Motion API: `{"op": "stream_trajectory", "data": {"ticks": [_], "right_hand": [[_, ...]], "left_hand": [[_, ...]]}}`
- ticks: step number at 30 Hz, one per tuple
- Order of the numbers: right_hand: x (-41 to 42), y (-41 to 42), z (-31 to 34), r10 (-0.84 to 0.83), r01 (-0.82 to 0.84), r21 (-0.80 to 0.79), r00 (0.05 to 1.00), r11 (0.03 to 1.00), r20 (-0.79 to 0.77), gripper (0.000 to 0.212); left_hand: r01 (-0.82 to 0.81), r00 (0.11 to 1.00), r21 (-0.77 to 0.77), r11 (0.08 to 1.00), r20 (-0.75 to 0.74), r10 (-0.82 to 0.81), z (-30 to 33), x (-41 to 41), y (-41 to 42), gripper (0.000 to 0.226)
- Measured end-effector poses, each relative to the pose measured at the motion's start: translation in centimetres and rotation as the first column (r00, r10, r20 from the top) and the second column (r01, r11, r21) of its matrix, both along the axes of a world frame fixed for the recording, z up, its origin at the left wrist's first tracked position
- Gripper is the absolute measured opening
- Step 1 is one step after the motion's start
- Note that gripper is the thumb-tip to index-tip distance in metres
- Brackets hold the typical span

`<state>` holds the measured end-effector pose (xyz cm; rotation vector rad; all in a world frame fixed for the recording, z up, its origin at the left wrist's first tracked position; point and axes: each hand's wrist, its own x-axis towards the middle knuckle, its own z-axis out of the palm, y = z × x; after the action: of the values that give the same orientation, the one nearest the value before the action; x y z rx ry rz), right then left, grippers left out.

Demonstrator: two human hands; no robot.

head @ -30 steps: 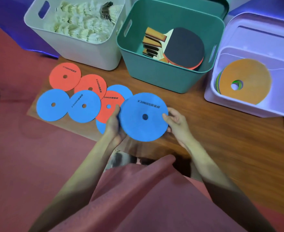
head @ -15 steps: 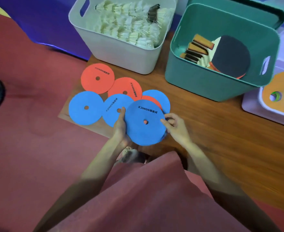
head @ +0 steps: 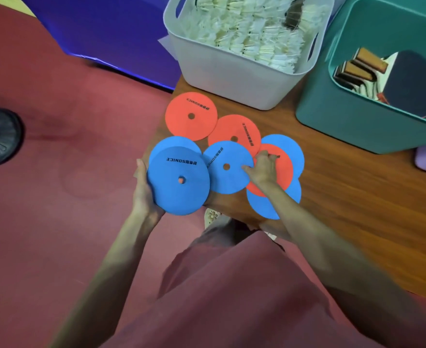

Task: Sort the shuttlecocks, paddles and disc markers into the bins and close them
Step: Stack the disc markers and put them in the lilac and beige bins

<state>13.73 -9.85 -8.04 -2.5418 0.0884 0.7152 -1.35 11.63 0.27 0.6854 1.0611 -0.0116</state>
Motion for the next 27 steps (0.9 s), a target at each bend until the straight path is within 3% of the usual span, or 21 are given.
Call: {"op": "stream_trajectory", "data": {"ticks": [4, 7, 10, 13, 16, 19, 22, 27], "right_hand": [[0.3, 0.1, 0.1, 0.023, -0.024, -0.041, 1.0, 0.999, -0.016, 0.049], [0.5, -0.3, 1.7, 0.171, -0.169, 0.034, 0.983, 0.985, -0.06, 0.033], [1.3, -1.3, 3.8, 0.203, -0.2, 0.1, 0.979, 0.975, -0.016, 0.017], [1.8, -2.8, 6.0, 0.167, -0.183, 0.197, 0.982, 0.963, 0.093, 0.032], [1.7, -3.6, 9.1, 0.019, -0.097, 0.509, 0.987, 0.855, 0.158, 0.031], [0.9, -3.4, 11.3, -0.032, 0.021, 0.768, 0.999, 0.64, -0.001, 0.03], [-0.5, -1.7, 11.2, 0.083, 0.084, 0.837, 0.985, 0.54, -0.152, 0.03], [-2.8, 1.8, 10.2, 0.19, 0.033, 0.817, 0.967, 0.576, -0.172, 0.033]], "left_hand": [[0.003, 1.0, -0.011, 1.0, 0.025, -0.003, -0.1, -0.3, 0.6, 0.058], [-0.019, 1.0, -0.007, 1.0, 0.022, 0.02, -0.1, -0.2, 0.8, 0.055], [-0.043, 0.999, -0.006, 0.999, 0.024, 0.043, -0.3, 0.1, 0.9, 0.058], [-0.038, 0.999, -0.005, 0.999, 0.037, 0.038, -0.3, 0.3, 1.2, 0.06], [-0.015, 0.998, -0.019, 1.0, 0.061, 0.016, -0.1, 0.5, 1.0, 0.059], [0.008, 0.997, -0.061, 0.998, 0.071, -0.004, 0.2, 0.9, 0.5, 0.059], [0.01, 0.997, -0.093, 0.996, 0.079, -0.003, 0.6, 1.5, -0.3, 0.053], [0.027, 0.991, -0.162, 0.986, 0.136, -0.005, 1.3, 2.1, -1.5, 0.041]]}}
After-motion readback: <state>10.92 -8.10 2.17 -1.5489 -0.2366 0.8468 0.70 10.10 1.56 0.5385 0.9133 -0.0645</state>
